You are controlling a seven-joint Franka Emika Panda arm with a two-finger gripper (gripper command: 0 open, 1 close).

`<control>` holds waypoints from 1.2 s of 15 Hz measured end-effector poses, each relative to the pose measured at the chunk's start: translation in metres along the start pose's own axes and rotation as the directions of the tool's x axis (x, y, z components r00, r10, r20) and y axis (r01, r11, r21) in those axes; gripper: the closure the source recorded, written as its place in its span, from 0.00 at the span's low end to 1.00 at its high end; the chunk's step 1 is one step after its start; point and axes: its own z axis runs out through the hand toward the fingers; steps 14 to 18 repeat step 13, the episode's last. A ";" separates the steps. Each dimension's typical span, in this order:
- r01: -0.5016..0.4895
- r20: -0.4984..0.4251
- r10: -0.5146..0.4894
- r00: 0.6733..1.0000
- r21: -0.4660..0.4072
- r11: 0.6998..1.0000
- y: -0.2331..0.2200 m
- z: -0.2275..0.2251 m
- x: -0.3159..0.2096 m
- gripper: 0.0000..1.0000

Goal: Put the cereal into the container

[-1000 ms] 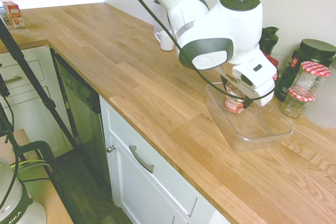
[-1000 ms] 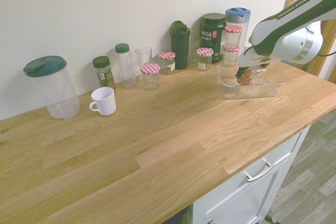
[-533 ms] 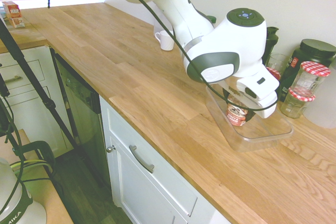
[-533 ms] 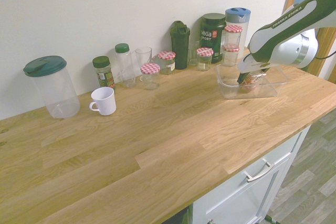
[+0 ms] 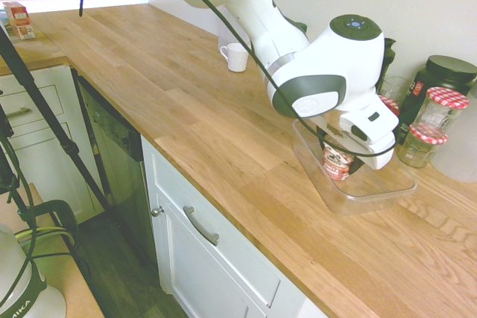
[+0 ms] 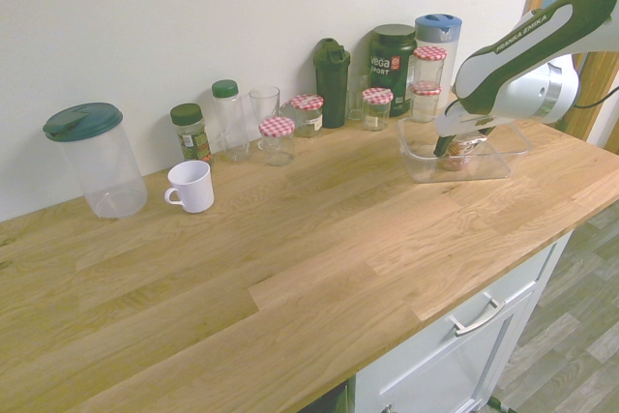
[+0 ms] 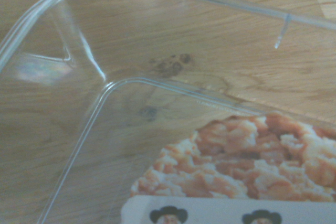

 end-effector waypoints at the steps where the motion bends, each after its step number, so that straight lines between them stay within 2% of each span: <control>1: 0.000 0.003 0.000 1.000 -0.003 1.000 0.001 0.000 0.000 0.00; 4: -0.002 0.048 0.006 0.999 -0.070 0.998 0.002 -0.003 0.000 0.00; 6: -0.029 0.079 0.039 0.996 -0.128 0.991 -0.003 -0.023 0.003 0.00; 9: -0.058 0.108 0.073 0.991 -0.142 0.988 -0.016 -0.078 0.003 0.00; 13: -0.065 0.083 0.074 0.994 -0.110 0.992 -0.041 -0.145 -0.010 0.00; 18: -0.065 0.083 0.074 0.994 -0.110 0.992 -0.041 -0.145 -0.010 0.00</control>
